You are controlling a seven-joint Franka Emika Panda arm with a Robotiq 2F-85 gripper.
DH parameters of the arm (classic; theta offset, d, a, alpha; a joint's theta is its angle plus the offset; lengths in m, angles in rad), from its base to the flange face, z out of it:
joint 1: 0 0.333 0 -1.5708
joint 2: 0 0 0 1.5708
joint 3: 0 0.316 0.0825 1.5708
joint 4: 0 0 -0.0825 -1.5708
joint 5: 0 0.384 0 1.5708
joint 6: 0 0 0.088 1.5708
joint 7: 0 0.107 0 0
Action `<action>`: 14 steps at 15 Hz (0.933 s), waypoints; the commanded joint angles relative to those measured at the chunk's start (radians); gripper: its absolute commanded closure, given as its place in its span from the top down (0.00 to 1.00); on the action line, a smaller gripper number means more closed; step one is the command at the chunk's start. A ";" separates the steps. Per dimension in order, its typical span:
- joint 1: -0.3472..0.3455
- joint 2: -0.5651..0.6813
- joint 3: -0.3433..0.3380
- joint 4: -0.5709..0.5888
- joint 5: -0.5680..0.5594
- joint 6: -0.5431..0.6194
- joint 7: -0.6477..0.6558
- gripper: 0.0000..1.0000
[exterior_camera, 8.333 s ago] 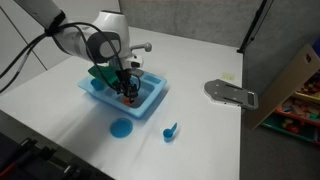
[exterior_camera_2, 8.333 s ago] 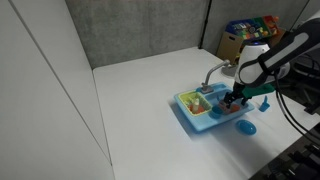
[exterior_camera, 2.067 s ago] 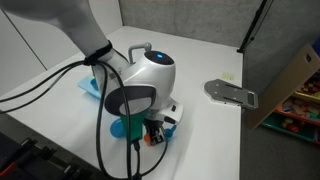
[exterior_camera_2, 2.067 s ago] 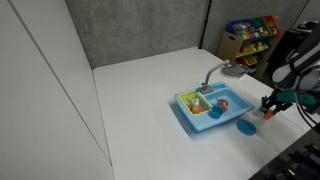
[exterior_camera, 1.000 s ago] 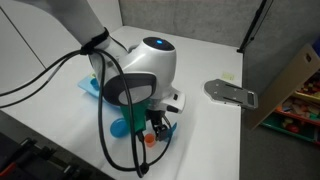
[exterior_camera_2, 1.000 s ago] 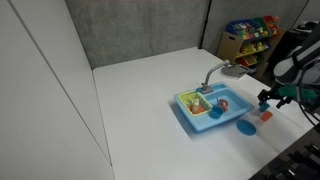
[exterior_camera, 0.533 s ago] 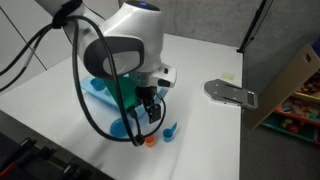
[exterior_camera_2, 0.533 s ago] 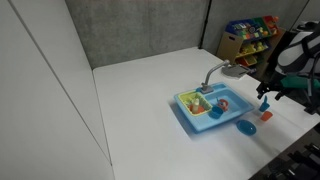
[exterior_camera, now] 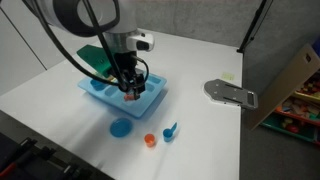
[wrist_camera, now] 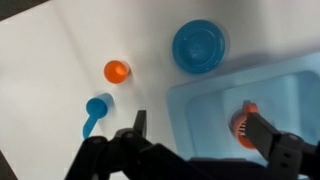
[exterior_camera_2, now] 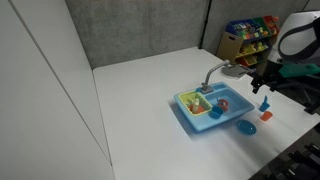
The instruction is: Take the cup out of the sink
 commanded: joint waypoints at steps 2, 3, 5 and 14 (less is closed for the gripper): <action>0.060 -0.100 0.023 -0.026 -0.094 -0.111 0.106 1.00; 0.073 -0.120 0.029 -0.032 -0.122 -0.132 0.139 1.00; 0.093 -0.159 0.044 -0.040 -0.173 -0.184 0.196 1.00; 0.088 -0.434 0.121 -0.137 -0.155 -0.373 0.187 1.00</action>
